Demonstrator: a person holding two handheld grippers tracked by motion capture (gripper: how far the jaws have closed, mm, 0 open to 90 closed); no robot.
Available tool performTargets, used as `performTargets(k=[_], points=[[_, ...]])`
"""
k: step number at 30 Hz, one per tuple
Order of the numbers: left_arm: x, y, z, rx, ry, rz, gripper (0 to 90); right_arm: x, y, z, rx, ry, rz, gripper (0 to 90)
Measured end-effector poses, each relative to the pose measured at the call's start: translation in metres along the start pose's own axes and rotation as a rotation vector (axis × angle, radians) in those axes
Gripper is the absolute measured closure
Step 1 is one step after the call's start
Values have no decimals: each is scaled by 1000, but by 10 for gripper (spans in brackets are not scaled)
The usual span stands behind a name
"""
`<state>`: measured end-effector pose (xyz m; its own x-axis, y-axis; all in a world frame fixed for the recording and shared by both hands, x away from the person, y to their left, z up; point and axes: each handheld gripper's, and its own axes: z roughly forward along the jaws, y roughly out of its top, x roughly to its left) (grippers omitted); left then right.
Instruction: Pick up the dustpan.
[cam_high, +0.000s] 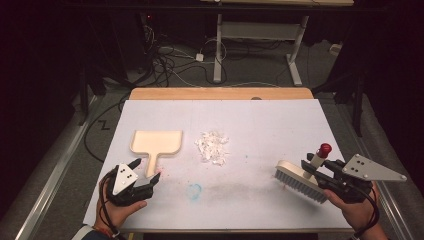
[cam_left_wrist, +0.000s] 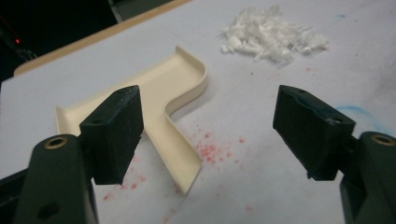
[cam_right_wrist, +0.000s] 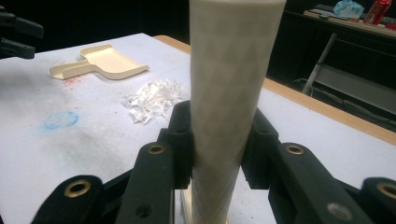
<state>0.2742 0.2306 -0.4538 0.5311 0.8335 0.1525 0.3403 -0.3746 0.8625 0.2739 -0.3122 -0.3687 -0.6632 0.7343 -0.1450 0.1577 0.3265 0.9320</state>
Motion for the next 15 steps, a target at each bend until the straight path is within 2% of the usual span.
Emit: performTargets(k=[3, 5, 9, 10, 11, 13, 15], points=[[3, -3, 0, 17, 6, -24, 234, -1, -1, 1, -2, 3, 2, 697], [5, -5, 2, 51, 6, -50, 231, -1, -1, 2, -4, 4, 7, 697], [6, -6, 5, 84, 6, -72, 223, -2, -1, 2, -3, -22, 0, 697], [6, -6, 10, 123, 6, -96, 218, -2, -1, 2, -4, -23, -1, 697], [7, -7, 12, 136, -3, -113, 212, -2, -1, 1, -5, -25, 1, 697], [7, -8, 16, 172, -16, -173, 210, -3, 0, 0, -9, -36, 3, 697], [5, -7, 20, 197, -21, -209, 211, -3, 0, -1, -13, -47, -1, 697]])
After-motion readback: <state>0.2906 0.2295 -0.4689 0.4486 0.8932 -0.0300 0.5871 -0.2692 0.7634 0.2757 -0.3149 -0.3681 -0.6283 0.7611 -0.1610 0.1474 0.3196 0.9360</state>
